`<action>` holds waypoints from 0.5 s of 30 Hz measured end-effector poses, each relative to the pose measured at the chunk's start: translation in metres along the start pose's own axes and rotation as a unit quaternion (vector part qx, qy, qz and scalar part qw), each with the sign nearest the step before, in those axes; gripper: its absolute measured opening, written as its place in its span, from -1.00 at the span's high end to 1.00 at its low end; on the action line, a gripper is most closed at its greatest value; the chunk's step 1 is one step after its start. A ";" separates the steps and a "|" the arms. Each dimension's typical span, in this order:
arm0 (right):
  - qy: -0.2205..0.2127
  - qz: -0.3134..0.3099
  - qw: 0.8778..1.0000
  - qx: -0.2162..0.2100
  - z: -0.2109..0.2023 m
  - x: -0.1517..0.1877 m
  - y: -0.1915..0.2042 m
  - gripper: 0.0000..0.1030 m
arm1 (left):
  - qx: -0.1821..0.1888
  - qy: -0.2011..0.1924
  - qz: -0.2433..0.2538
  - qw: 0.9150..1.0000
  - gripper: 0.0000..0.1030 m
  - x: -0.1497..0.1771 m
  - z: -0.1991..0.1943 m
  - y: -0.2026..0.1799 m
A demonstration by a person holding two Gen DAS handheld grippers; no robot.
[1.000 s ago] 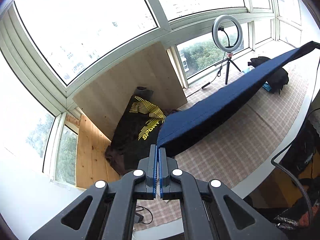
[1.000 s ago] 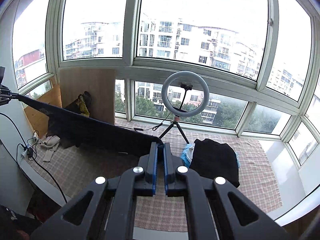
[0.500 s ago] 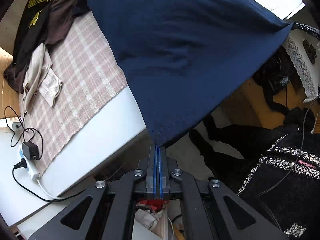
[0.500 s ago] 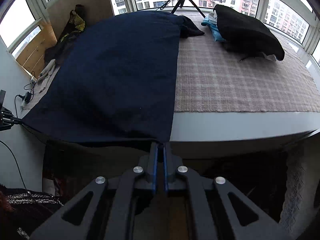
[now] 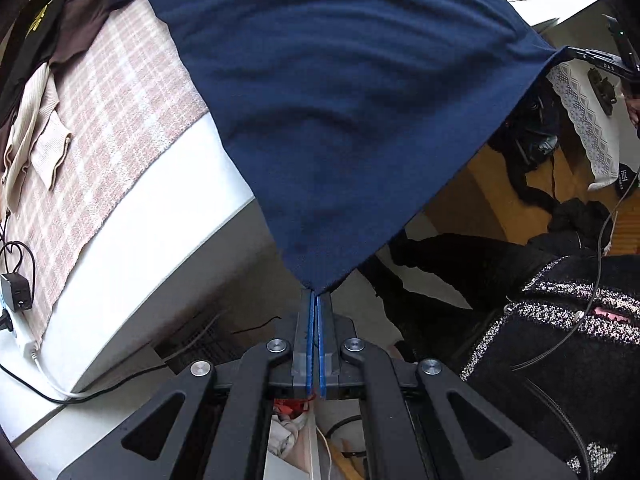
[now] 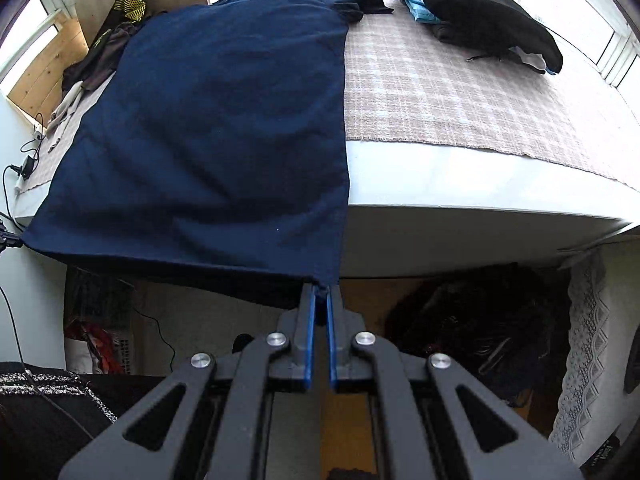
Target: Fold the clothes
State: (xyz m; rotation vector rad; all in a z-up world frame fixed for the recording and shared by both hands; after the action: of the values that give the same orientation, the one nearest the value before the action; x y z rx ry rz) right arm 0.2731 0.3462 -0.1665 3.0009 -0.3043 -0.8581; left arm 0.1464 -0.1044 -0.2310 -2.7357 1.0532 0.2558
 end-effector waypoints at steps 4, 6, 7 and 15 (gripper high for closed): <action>0.041 -0.017 0.999 0.006 0.018 0.018 0.007 0.86 | 0.016 0.025 -0.006 1.000 0.91 0.006 0.018 -0.003; 0.079 -0.018 0.997 0.016 0.025 0.030 0.007 0.71 | 0.015 0.035 -0.004 0.999 0.89 0.013 0.022 -0.002; 0.090 -0.016 0.996 0.020 0.024 0.035 0.006 0.64 | 0.015 0.036 -0.004 0.999 0.88 0.016 0.020 0.000; -0.030 0.046 0.998 -0.024 -0.063 -0.039 -0.007 0.45 | -0.050 -0.035 -0.077 0.995 0.82 -0.020 -0.039 0.073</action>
State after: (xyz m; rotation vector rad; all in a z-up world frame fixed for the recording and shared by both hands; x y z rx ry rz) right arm 0.2753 0.3575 -0.0925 2.8962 -0.4138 -0.9354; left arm 0.0861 -0.1544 -0.1973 -2.8544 0.8290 0.3868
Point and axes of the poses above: each gripper's, at about its wrist camera, not at the fingertips, and z roughly the way its jaws point, y to its left, x to its underside, the point moved 5 cm from there along z, roughly the way its jaws point, and after that the axes turned 14 degrees about -y, right-handed, at the moved point
